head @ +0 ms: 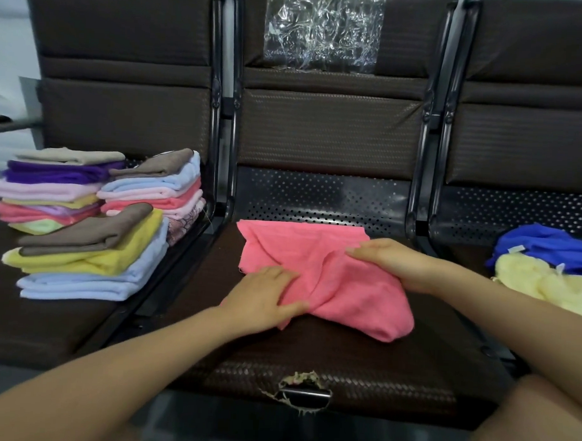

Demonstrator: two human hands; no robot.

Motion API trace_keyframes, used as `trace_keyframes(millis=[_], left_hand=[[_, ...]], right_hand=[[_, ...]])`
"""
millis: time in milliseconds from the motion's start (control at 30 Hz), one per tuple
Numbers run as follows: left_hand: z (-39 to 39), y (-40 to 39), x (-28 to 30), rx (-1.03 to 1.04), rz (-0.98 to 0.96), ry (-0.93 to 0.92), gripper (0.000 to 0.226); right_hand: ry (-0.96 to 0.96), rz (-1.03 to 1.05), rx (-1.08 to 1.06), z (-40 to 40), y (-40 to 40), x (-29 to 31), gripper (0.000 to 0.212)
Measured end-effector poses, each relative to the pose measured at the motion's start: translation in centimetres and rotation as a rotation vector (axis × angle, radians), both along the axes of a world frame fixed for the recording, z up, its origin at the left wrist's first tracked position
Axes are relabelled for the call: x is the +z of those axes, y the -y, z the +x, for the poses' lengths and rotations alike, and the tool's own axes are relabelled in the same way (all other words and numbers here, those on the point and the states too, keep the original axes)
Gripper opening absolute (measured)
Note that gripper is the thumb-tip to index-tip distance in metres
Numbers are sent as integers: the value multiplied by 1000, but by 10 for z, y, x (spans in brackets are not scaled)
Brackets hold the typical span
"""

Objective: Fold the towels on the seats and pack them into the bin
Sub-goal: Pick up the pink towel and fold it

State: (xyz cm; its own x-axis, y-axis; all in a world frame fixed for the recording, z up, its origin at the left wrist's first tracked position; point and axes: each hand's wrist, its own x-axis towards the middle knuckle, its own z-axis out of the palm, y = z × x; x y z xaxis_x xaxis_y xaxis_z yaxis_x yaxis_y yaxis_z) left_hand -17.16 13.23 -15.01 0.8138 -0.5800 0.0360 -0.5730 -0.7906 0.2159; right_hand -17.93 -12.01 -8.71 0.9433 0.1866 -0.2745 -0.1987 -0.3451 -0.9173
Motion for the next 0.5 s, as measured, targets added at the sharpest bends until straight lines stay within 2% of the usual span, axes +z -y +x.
trace_keyframes(millis=[67,133,233,300,367,433,500], left_hand=[[-3,1,-6,-37,160,49,106],[1,3,-10,-34,199,62,103],[8,8,-11,-45,183,111,68],[14,8,-8,-66,136,57,60],[17,6,1,-43,-19,-109,59],[23,0,12,16,-128,-254,49],[30,-10,21,91,-227,-302,42]], right_hand=[[-7,85,20,1,-4,6,20],[-51,166,37,3,-6,10,16],[-107,164,77,2,-5,13,18],[-84,51,102,1,3,11,23],[-16,-187,132,1,14,7,34],[10,-405,136,2,28,3,45],[2,-472,114,3,41,0,42]])
